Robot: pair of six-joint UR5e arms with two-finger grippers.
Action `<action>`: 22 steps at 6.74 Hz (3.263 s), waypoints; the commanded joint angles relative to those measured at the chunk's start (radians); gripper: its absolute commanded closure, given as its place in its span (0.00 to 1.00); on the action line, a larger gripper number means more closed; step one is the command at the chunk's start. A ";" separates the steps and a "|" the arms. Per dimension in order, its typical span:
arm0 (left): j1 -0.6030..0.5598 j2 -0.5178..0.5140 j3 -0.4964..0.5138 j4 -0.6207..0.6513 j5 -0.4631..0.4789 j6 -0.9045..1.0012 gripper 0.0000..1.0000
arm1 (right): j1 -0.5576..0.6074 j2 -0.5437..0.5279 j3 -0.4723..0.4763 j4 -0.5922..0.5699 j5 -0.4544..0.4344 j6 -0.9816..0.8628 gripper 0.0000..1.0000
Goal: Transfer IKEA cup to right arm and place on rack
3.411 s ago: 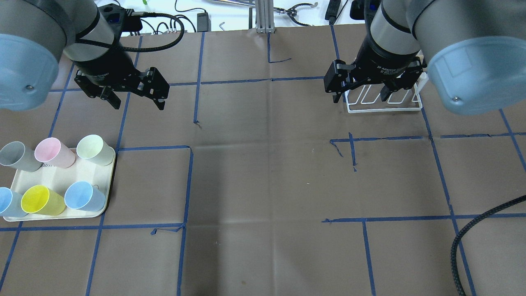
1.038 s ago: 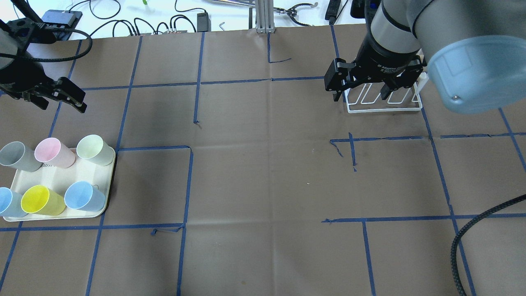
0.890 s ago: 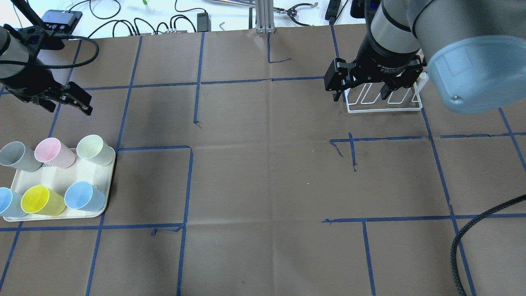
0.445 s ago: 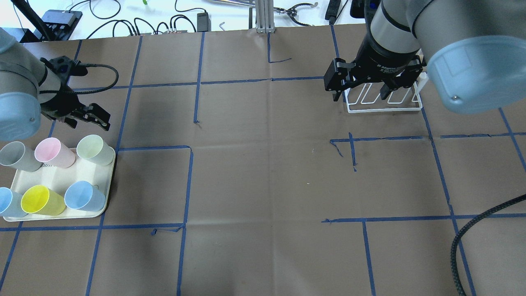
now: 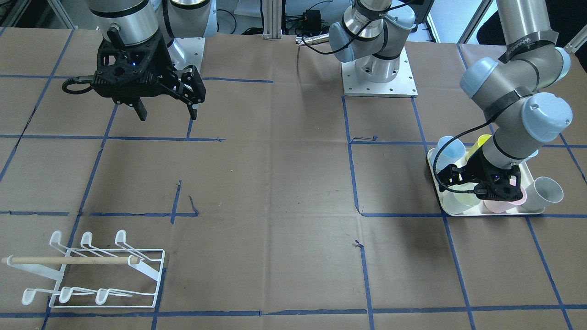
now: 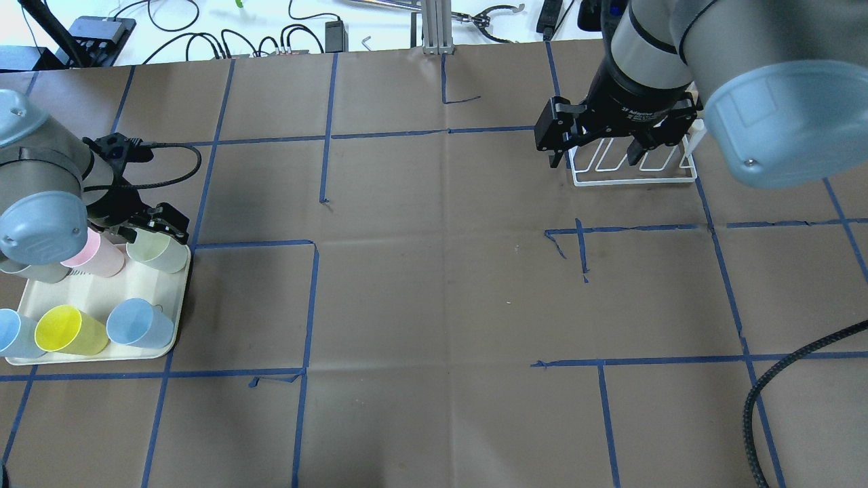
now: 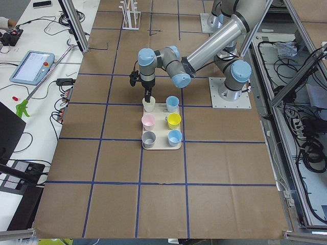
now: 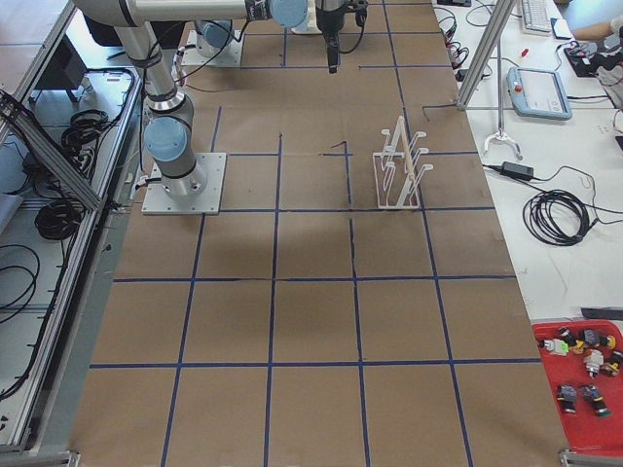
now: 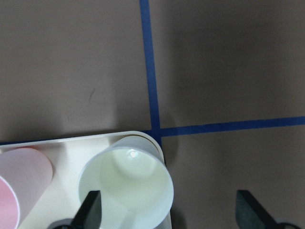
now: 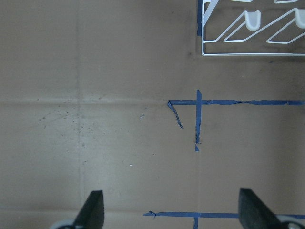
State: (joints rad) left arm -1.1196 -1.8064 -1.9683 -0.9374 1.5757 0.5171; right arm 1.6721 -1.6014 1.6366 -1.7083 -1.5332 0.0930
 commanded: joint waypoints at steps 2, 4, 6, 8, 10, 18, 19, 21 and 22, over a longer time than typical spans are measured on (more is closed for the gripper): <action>0.003 -0.008 -0.032 0.040 -0.002 -0.003 0.00 | 0.000 0.000 0.003 -0.004 0.011 0.004 0.00; 0.003 -0.007 -0.030 0.037 -0.005 0.007 0.34 | 0.000 0.008 0.017 -0.098 0.036 0.011 0.00; 0.004 -0.007 -0.030 0.026 -0.005 0.003 0.88 | 0.002 0.021 0.113 -0.338 0.151 0.017 0.00; 0.007 0.005 -0.026 0.023 -0.003 0.011 1.00 | 0.003 0.003 0.204 -0.559 0.268 0.265 0.00; 0.006 0.045 0.038 -0.082 0.000 0.011 1.00 | 0.003 -0.011 0.277 -0.748 0.394 0.417 0.00; -0.308 0.090 0.486 -0.580 -0.152 -0.336 1.00 | 0.006 0.012 0.624 -1.714 0.535 1.183 0.01; -0.363 0.107 0.458 -0.487 -0.202 -0.318 1.00 | 0.003 0.011 0.618 -1.716 0.488 1.238 0.01; -0.408 0.171 0.377 -0.241 -0.432 -0.252 1.00 | 0.005 0.003 0.626 -1.772 0.452 1.258 0.00; -0.410 0.227 0.277 -0.119 -0.529 -0.235 1.00 | 0.005 0.015 0.624 -1.762 0.415 1.258 0.00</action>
State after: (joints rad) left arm -1.5190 -1.6347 -1.5983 -1.2029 1.1643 0.2522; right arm 1.6762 -1.5922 2.2609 -3.4706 -1.0854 1.3469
